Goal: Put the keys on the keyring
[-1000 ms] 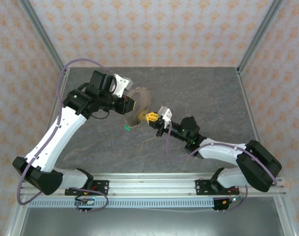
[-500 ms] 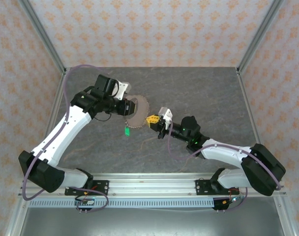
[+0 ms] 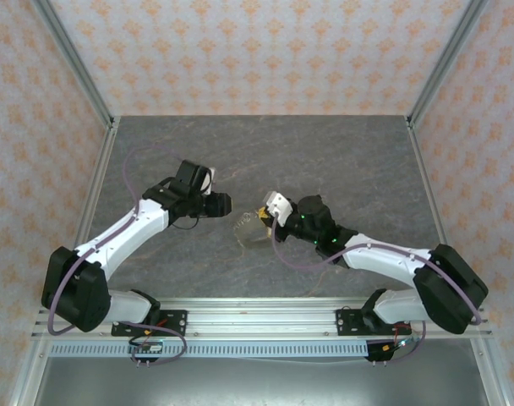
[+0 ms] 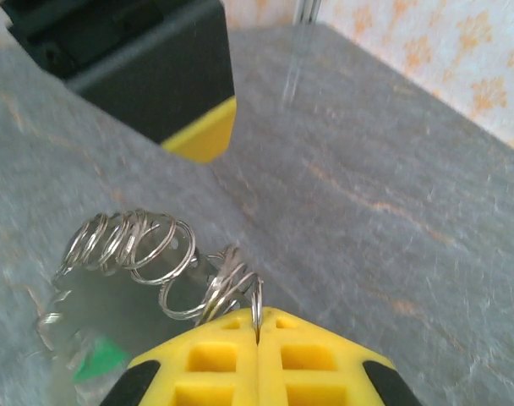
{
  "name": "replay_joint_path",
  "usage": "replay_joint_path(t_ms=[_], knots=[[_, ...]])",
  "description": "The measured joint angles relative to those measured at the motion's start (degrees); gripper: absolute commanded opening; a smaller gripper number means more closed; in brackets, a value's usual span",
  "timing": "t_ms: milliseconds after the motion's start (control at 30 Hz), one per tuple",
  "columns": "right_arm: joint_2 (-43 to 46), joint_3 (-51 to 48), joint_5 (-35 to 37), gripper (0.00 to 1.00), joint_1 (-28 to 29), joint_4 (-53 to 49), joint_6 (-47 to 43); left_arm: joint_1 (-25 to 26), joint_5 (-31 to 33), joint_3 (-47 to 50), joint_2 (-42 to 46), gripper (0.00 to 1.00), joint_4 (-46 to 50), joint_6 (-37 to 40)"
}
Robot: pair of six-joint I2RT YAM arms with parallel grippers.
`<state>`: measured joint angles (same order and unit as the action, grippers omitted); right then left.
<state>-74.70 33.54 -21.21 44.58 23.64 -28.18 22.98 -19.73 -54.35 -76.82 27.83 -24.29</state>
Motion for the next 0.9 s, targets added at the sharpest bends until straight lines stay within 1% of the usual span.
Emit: replay_joint_path(t_ms=[67, 167, 233, 300, 433, 500, 567, 667, 733, 833, 900], knots=[[-1.27, 1.20, 0.39, 0.00, 0.00, -3.28, -2.58, 0.00, 1.03, 2.60, 0.66, 0.55, -2.51, -1.62], [-2.54, 2.97, 1.40, 0.00, 0.46, -7.32, -7.28, 0.00, 3.21, 5.99, 2.71, 0.59, -5.22, -3.43], [-3.43, 4.35, 3.96, 0.00, 2.29, -9.38, -11.21, 0.00, 5.16, 7.52, 4.83, 0.62, -6.16, -4.37], [-4.66, 5.53, 7.26, 0.00, 5.46, -10.64, -15.45, 0.00, 7.61, 8.70, 7.58, 0.64, -6.97, -5.51], [-7.26, 6.01, 14.99, 0.00, 14.27, -10.10, -24.55, 0.00, 13.25, 10.56, 13.31, 0.66, -8.74, -7.15], [-8.13, 5.66, 17.25, 0.00, 17.57, -9.62, -27.56, 0.00, 15.56, 11.39, 15.50, 0.69, -9.57, -7.63], [-8.41, 4.26, 18.82, 0.00, 20.11, -9.51, -29.94, 0.00, 17.90, 12.17, 17.31, 0.69, -9.94, -8.28], [-8.33, 2.21, 19.39, 0.00, 21.46, -9.70, -31.23, 0.00, 20.09, 13.42, 18.82, 0.69, -10.58, -8.85], [-7.56, 1.22, 19.39, 0.00, 21.46, -10.27, -30.75, 0.00, 20.81, 14.16, 19.58, 0.67, -10.58, -8.90], [-4.07, 0.00, 18.91, 0.00, 20.76, -10.88, -28.26, 0.00, 21.84, 14.73, 20.63, 0.58, -10.58, -9.07], [-0.72, -0.24, 17.00, 0.00, 18.88, -10.86, -25.31, 0.00, 22.25, 14.75, 21.24, 0.52, -10.71, -9.07]])
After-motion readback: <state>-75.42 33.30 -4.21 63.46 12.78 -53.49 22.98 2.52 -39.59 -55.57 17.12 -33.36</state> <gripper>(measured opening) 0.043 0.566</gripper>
